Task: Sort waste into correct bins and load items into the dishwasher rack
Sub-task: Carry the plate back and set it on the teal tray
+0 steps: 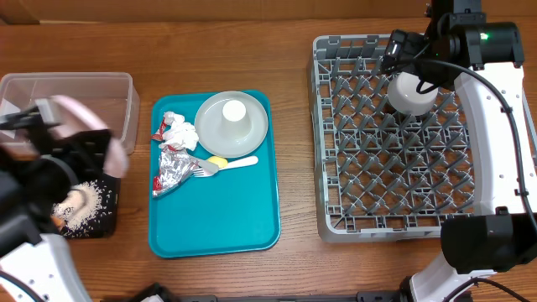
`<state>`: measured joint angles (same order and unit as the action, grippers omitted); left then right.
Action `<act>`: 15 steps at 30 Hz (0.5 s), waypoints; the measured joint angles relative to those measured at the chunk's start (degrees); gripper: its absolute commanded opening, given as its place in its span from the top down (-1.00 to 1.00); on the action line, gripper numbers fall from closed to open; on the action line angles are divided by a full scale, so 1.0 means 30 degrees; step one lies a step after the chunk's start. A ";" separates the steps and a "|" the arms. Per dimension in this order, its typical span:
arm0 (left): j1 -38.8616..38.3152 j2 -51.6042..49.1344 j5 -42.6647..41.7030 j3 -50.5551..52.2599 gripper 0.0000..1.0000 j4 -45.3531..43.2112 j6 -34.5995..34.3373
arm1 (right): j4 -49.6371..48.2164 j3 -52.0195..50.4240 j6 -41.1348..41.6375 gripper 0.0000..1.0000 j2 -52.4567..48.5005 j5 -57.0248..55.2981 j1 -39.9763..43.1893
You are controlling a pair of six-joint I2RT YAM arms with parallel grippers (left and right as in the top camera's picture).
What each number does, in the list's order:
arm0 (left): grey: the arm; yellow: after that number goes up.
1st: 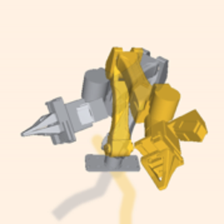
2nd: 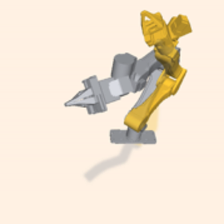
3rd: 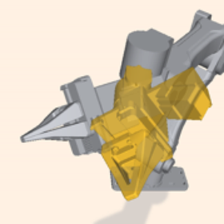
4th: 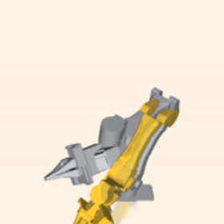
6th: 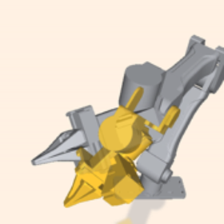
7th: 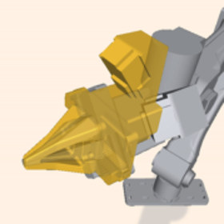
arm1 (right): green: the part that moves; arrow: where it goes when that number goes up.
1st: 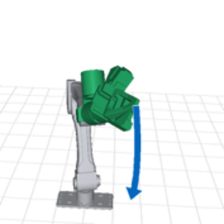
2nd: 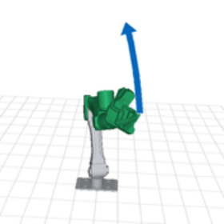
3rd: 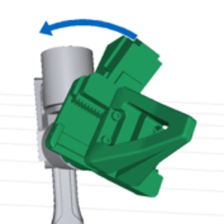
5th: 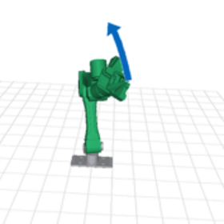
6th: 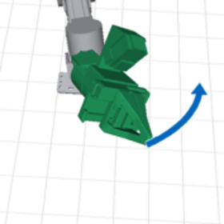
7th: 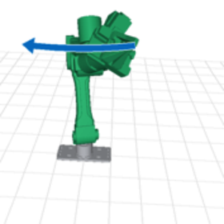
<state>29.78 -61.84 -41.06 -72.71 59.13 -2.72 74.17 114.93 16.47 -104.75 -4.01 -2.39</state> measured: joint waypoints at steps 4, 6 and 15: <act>-0.5020 0.0321 0.2943 -0.0029 0.92 0.1406 -0.0015 | -0.0007 0.0000 0.0007 -1.00 0.0000 0.0000 0.0000; -0.7169 0.0197 0.4007 -0.0029 0.92 0.2011 -0.0007 | -0.0007 0.0000 0.0015 -1.00 0.0000 0.0000 0.0000; -1.5562 -0.2229 0.8510 -0.0029 0.92 0.3162 -0.2769 | -0.0007 0.0000 0.0007 -1.00 0.0000 0.0000 0.0000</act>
<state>-16.91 -68.53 -15.53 -72.79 68.62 -11.03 74.15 114.93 16.49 -104.75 -4.01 -2.39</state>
